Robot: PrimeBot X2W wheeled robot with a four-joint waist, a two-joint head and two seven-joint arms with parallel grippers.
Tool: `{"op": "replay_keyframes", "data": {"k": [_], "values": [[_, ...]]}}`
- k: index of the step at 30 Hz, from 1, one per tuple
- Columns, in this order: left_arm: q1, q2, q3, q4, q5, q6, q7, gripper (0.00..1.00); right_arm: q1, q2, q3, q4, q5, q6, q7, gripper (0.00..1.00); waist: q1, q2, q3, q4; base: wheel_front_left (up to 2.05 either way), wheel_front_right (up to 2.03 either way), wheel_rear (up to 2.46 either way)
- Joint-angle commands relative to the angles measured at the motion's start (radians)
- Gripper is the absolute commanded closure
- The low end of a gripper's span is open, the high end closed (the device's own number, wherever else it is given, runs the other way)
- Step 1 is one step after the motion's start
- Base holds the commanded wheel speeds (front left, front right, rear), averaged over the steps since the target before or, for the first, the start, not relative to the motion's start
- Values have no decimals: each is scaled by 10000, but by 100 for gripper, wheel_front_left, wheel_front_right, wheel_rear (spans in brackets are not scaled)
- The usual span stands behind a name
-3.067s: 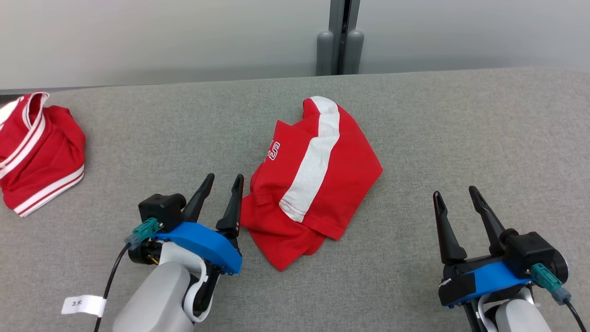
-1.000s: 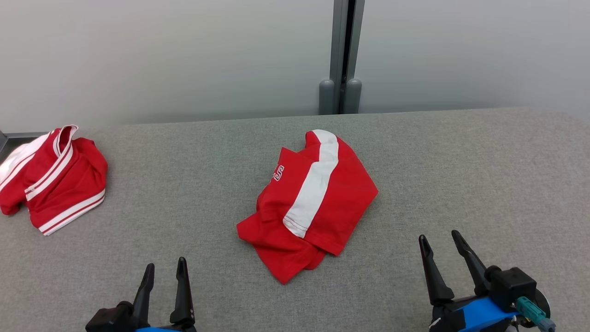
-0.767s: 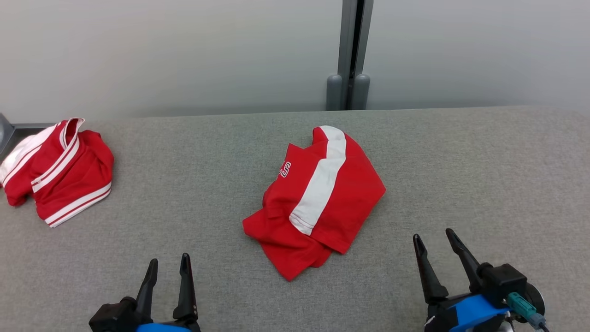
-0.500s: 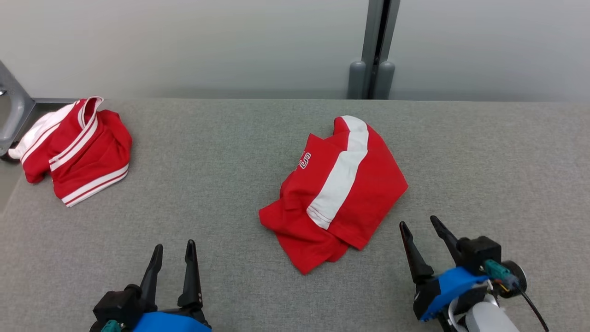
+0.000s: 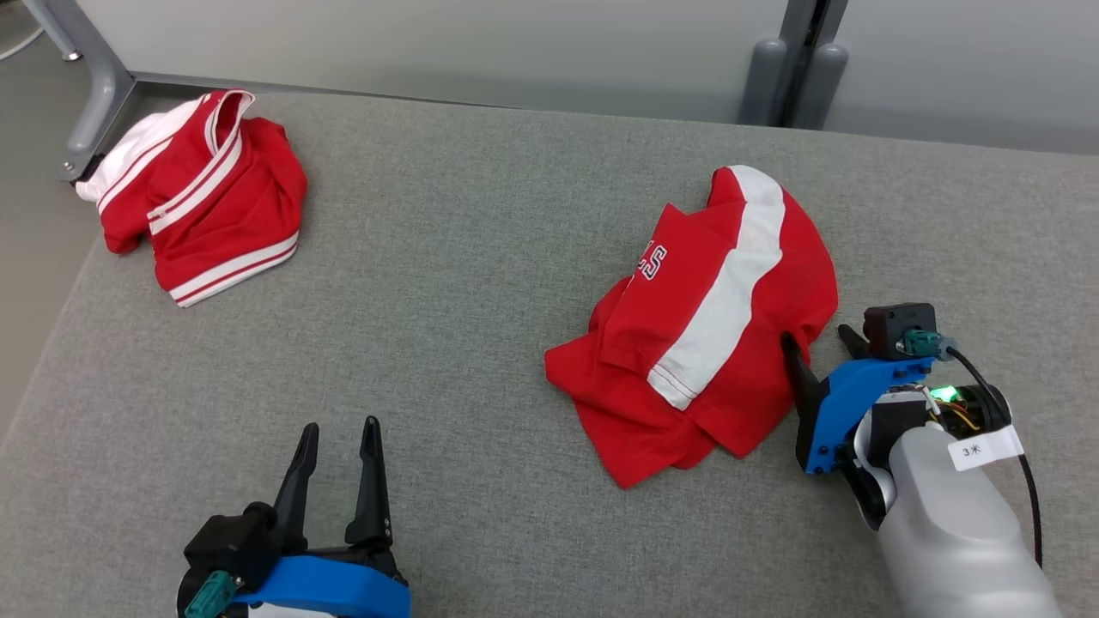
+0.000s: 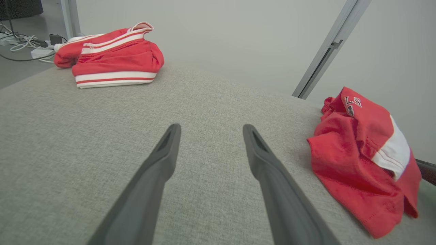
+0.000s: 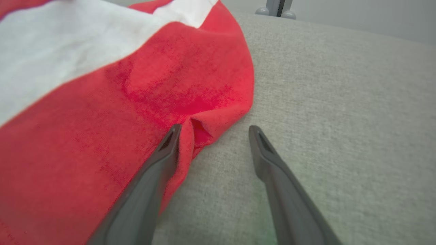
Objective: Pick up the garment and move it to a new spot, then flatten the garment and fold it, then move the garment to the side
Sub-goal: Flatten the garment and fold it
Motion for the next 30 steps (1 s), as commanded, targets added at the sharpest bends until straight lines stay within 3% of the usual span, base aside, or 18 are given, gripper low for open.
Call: {"op": "replay_keyframes", "data": {"k": [1,4,6,7,9,14,19,25,30], "values": [[-205,-20,-27,-8,-37,22,-48,0,-320,-26,8,285,25,1,228,0,-1,0,144,158,0,0,0],[-213,-28,-67,4,-101,49,-48,0,-648,-27,220,843,447,1,460,0,-1,0,193,223,0,0,0],[-218,-30,-75,4,-96,46,-48,0,-808,-21,435,1129,788,2,499,55,-1,0,212,240,0,0,0],[-220,-33,-71,1,-110,60,-48,0,-881,-21,546,1234,883,2,467,61,-1,0,221,239,0,0,0],[-240,-34,-67,-18,-140,93,-48,0,-1033,-19,739,1345,1018,1,299,100,-1,0,238,230,0,0,0],[-245,-35,-101,-50,-171,146,-48,0,-1248,-24,1268,1355,1307,1,-400,100,-1,0,221,148,0,0,0],[-164,-37,-101,-31,-179,184,-48,0,-681,-24,2564,771,1988,1,-1284,100,-1,0,86,-8,0,0,0],[-17,-34,53,-71,-114,209,-48,0,653,-26,4514,-1041,3129,1,-1592,100,-1,0,-185,-321,0,0,0],[27,-35,239,-144,-40,208,-48,0,1860,-26,6075,-3035,3853,1,-1187,100,-1,0,-392,-546,0,0,0]]}}
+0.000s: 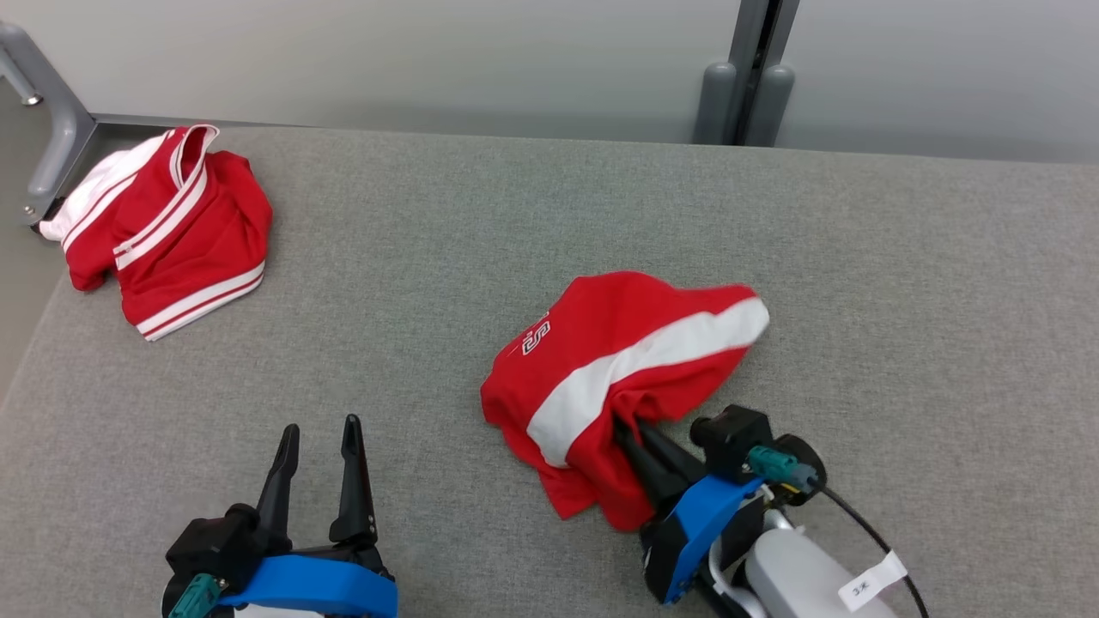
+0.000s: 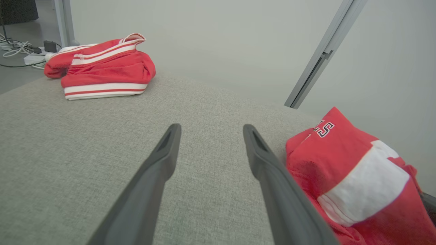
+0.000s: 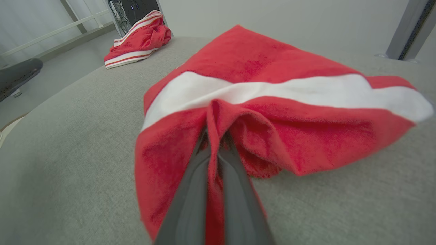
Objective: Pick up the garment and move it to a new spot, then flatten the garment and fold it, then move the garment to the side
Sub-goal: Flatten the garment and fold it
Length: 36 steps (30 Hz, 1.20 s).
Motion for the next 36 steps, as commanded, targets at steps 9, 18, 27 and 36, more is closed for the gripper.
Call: {"op": "replay_keyframes", "data": {"k": [9,18,27,36], "values": [[-38,-12,441,-187,285,-25,-48,0,1201,-27,1919,-2052,266,4,1102,78,0,0,-323,-175,0,0,0],[176,-11,503,-159,341,-47,-48,0,1633,-29,1664,-2399,-49,3,1061,0,0,0,-508,-371,0,0,0],[335,-11,447,-104,362,-54,-48,0,2491,-29,282,-3626,-843,3,1156,0,0,0,-727,-844,0,0,0],[475,-8,22,431,281,-170,115,0,3087,-26,-1885,-4729,-1444,3,960,0,0,0,-913,-1052,0,0,0]]}}
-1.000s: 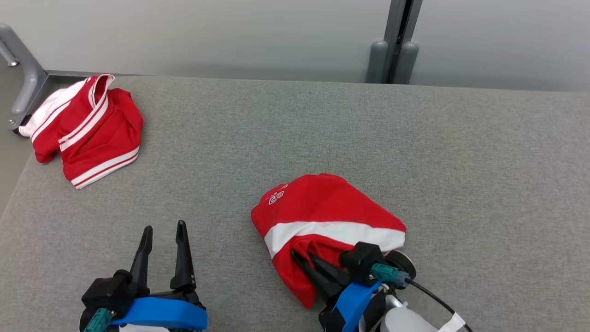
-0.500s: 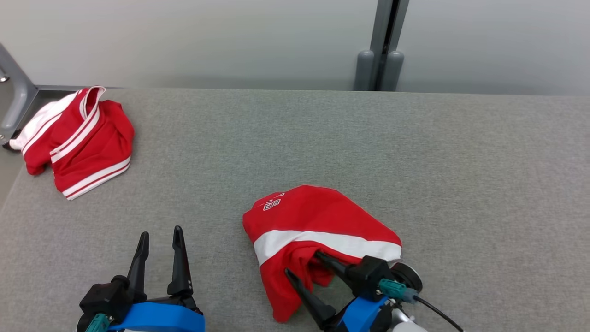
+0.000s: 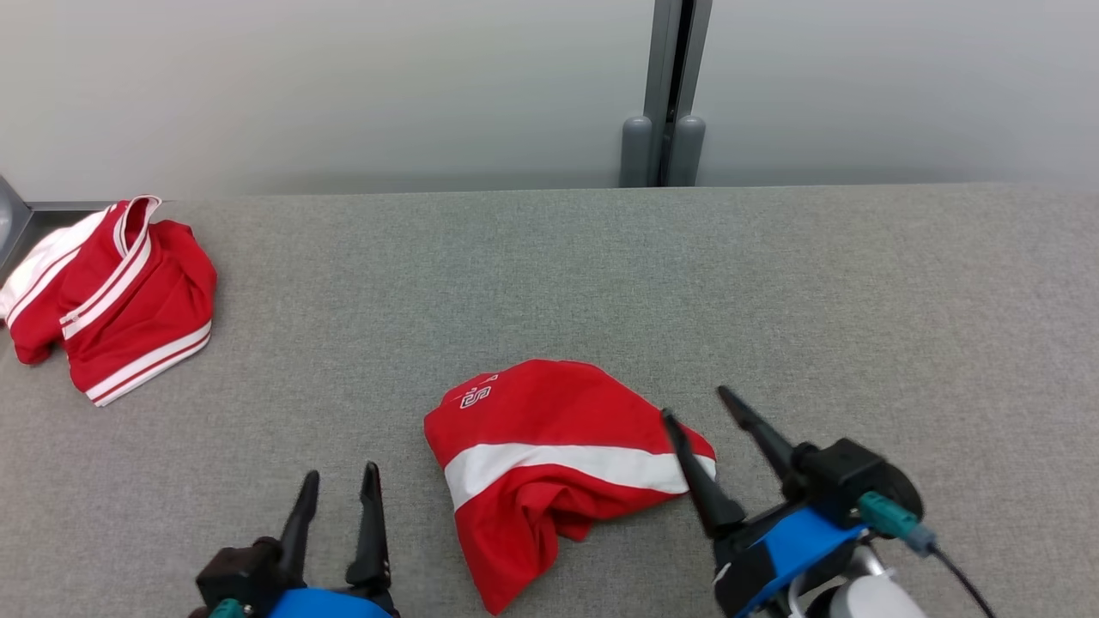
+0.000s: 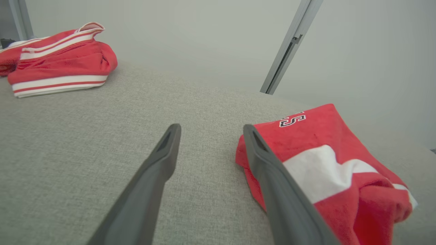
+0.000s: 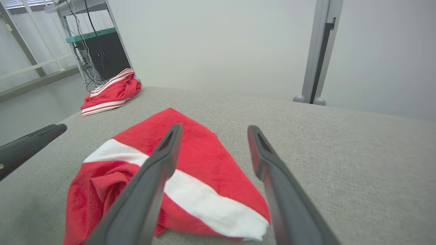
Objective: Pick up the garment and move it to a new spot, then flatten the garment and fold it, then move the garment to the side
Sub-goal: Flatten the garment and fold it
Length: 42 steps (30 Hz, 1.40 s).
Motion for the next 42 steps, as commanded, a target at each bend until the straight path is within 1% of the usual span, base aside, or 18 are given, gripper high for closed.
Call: {"op": "replay_keyframes", "data": {"k": [1,4,6,8,9,13,18,28,30,31,33,37,39,42], "values": [[51,-4,-103,130,-69,-50,96,0,135,-24,-281,-117,-82,1,-97,0,1,0,-22,-11,0,0,0],[-87,101,-580,702,38,-200,473,0,259,-22,-977,-342,-175,1,-202,0,1,0,-19,-37,0,0,0],[-187,117,-742,819,79,-229,547,0,269,-22,-1085,-386,-195,1,-224,0,1,0,-8,-46,0,0,0],[-477,101,-1211,1033,47,-326,725,0,270,-22,-1405,-506,-257,1,-250,0,1,0,37,-80,0,0,0],[-477,101,-1211,1033,47,-326,725,0,270,-22,-1405,-506,-257,1,-250,0,1,0,37,-80,0,0,0],[-888,83,-1814,1311,-31,-399,986,0,173,-22,-1717,-597,-352,1,-252,0,1,0,156,-158,0,0,0],[-1453,114,-2249,1966,105,-416,1260,0,61,-22,-1764,-668,-327,1,-266,0,1,0,309,-323,0,0,0],[-2175,71,-2661,3060,-236,-446,1630,0,-64,-22,-1899,-712,-382,1,-298,0,1,0,551,-557,0,0,0],[-2282,61,-2734,3253,-304,-451,1700,95,-86,-22,-1943,-719,-396,1,-299,0,1,0,570,-569,0,0,0],[-2333,59,-2775,3305,-315,-454,1683,100,-94,-22,-1973,-724,-399,1,-314,0,1,0,577,-567,0,0,0],[-2413,74,-2830,3299,-325,-435,1543,100,-81,-22,-2033,-722,-413,1,-341,0,1,0,570,-542,0,0,0],[-2529,406,-2770,3037,-193,-329,1220,100,-30,-21,-2243,-683,-420,1,-384,0,1,0,507,-418,0,0,0],[-2535,617,-2685,2770,-126,-206,1119,100,-12,-22,-2384,-649,-424,1,-418,0,1,0,460,-346,0,0,0],[-2444,1089,-2541,2230,2,13,1140,100,-18,-22,-2616,-573,-455,1,-459,0,1,0,392,-250,0,0,0]]}}
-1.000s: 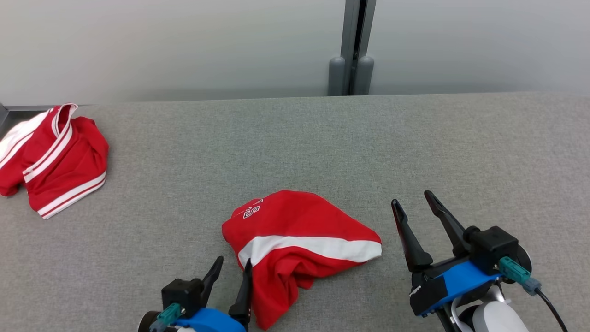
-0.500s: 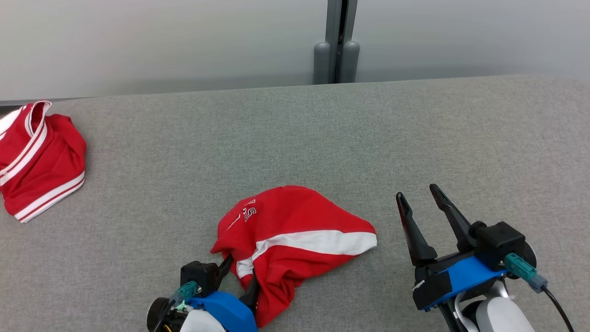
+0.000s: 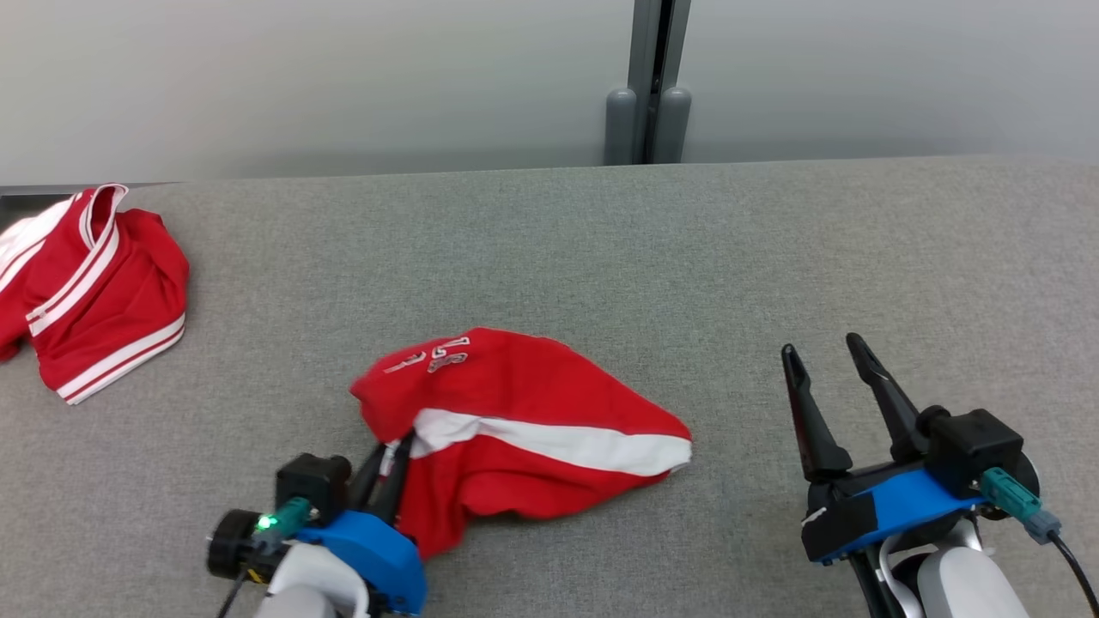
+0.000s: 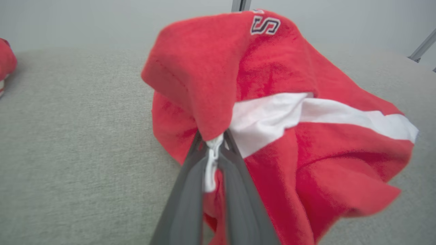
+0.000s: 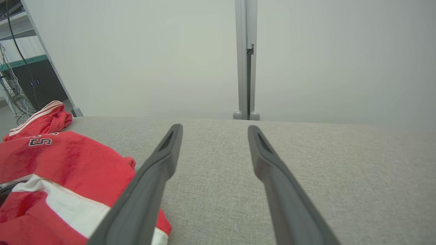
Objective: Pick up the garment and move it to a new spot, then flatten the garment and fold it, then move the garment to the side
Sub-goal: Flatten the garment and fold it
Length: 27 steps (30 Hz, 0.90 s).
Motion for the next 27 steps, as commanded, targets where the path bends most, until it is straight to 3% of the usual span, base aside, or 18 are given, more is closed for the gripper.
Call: {"op": "replay_keyframes", "data": {"k": [1,7,9,11,12,20,27], "values": [[-54,330,120,-341,115,167,58,100,-56,-22,-167,85,-78,1,-61,0,-1,-1,-28,46,0,0,0],[261,1293,282,-1110,530,674,563,100,-85,-21,-575,472,-237,1,-211,0,-1,-1,-31,92,0,0,0],[296,1402,298,-1157,556,760,615,77,-84,-21,-606,677,-252,1,-226,0,-1,-1,-14,78,0,0,0],[329,1459,320,-1059,547,811,621,45,-69,-19,-511,885,-226,1,-227,0,-1,-1,-6,56,0,0,0],[318,1480,301,-1008,611,874,565,2,-65,-19,-430,1004,-200,1,-227,0,-1,-1,0,40,0,0,0],[237,1613,473,-755,763,1421,3,0,-259,-19,352,1743,-68,1,-296,0,-1,-1,21,9,0,0,0],[483,1660,847,-1650,495,1727,-460,0,-598,-22,1802,2405,259,1,-44,0,-1,-1,78,245,0,0,0]]}}
